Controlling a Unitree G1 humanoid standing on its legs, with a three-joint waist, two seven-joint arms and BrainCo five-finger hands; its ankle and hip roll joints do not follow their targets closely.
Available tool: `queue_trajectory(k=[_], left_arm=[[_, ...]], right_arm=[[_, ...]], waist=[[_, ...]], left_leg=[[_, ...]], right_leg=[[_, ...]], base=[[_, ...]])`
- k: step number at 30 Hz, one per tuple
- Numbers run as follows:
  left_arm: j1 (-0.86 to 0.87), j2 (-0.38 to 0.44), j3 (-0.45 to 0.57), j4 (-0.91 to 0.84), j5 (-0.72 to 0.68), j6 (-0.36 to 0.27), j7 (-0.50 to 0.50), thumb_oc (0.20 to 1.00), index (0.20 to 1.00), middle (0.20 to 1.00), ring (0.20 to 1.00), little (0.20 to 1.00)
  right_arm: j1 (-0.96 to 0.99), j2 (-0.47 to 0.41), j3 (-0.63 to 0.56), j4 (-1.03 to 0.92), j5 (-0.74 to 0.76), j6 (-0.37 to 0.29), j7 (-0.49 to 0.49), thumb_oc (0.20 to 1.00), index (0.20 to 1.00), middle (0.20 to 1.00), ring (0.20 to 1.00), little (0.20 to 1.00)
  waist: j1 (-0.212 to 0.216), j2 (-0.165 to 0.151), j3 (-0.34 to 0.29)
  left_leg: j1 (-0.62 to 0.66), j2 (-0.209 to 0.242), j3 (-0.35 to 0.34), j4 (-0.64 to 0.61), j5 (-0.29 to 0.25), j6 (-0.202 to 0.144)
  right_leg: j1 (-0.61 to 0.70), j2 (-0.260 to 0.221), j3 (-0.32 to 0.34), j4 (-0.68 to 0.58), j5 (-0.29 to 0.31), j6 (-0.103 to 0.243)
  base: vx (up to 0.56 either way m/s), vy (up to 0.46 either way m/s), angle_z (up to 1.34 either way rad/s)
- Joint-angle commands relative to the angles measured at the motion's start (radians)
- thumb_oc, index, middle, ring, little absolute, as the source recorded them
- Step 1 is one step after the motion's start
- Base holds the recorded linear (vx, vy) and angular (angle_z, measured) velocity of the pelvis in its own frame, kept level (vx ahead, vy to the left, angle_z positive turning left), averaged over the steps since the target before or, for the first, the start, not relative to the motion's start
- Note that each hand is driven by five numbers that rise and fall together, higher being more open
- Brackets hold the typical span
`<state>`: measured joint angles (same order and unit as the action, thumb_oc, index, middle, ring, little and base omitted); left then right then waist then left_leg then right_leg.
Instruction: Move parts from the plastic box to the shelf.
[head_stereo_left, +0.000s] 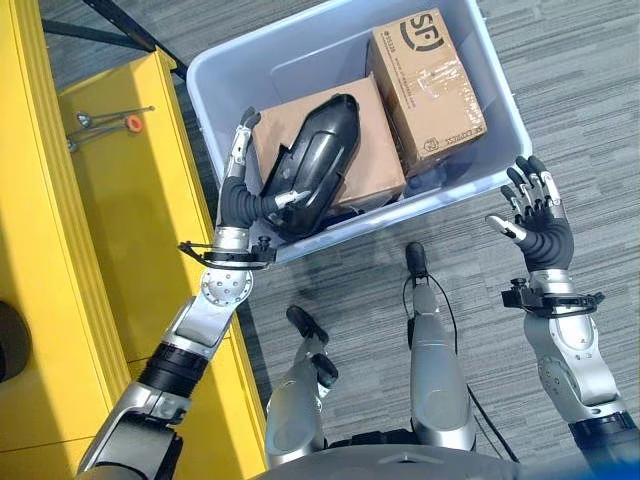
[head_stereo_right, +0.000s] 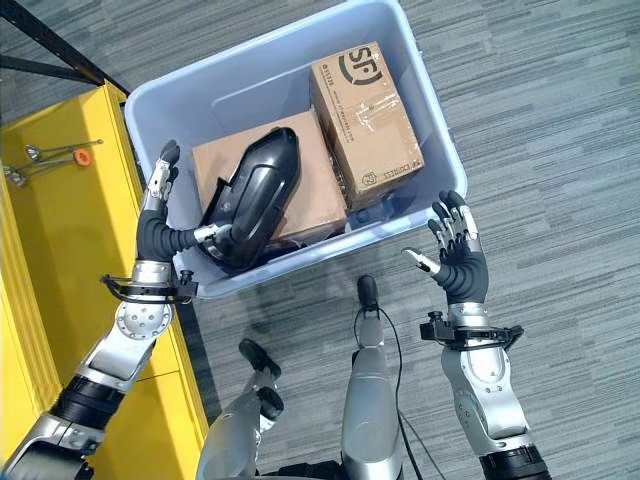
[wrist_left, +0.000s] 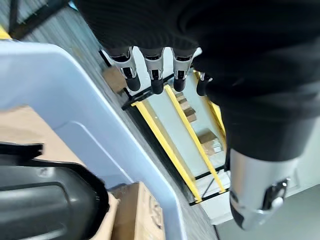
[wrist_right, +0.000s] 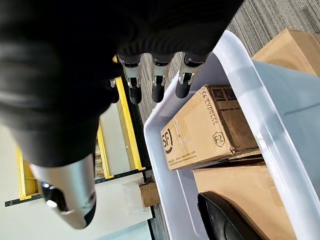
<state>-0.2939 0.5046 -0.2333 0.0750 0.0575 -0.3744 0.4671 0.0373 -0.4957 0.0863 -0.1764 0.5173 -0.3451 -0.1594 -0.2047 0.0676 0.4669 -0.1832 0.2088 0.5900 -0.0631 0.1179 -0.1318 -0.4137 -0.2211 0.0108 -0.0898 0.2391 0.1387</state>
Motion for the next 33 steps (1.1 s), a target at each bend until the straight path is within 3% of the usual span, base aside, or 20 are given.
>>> queue_trajectory(k=[1,11,23,33], left_arm=[[-0.048,0.039,0.033,0.089,0.096,0.010,0.055,1.000,1.000,1.000,1.000,1.000],[-0.249,0.041,-0.028,0.452,0.150,0.108,0.108,1.000,1.000,1.000,1.000,1.000],[-0.404,0.041,-0.078,0.766,0.064,0.137,0.135,1.000,1.000,1.000,1.000,1.000],[-0.475,0.046,-0.075,0.910,-0.006,0.141,0.134,1.000,1.000,1.000,1.000,1.000]], right_arm=[[-0.001,-0.013,-0.044,-0.073,-0.005,-0.069,0.000,1.000,1.000,1.000,1.000,1.000],[-0.031,-0.023,-0.008,-0.054,0.001,-0.065,-0.002,1.000,1.000,1.000,1.000,1.000],[-0.061,-0.042,0.032,-0.039,0.010,-0.076,-0.014,1.000,1.000,1.000,1.000,1.000],[-0.075,-0.055,0.059,-0.040,0.018,-0.084,-0.019,1.000,1.000,1.000,1.000,1.000]], waist=[[-0.016,-0.025,-0.026],[-0.044,-0.039,-0.015],[-0.065,-0.049,-0.008],[-0.079,-0.055,-0.003]], left_leg=[[-0.014,0.143,-0.113,0.125,-0.002,-0.102],[-0.024,0.147,-0.100,0.130,0.002,-0.104],[-0.046,0.153,-0.092,0.141,0.009,-0.109],[-0.065,0.156,-0.088,0.151,0.008,-0.110]], right_leg=[[0.036,-0.111,-0.039,0.135,-0.098,0.074],[0.006,-0.103,-0.023,0.143,-0.091,0.073],[-0.028,-0.093,-0.007,0.154,-0.087,0.070],[-0.056,-0.085,0.001,0.168,-0.088,0.070]], base=[[0.00,0.000,0.00],[0.00,0.001,0.00],[0.00,0.003,-0.06],[0.00,0.000,0.00]])
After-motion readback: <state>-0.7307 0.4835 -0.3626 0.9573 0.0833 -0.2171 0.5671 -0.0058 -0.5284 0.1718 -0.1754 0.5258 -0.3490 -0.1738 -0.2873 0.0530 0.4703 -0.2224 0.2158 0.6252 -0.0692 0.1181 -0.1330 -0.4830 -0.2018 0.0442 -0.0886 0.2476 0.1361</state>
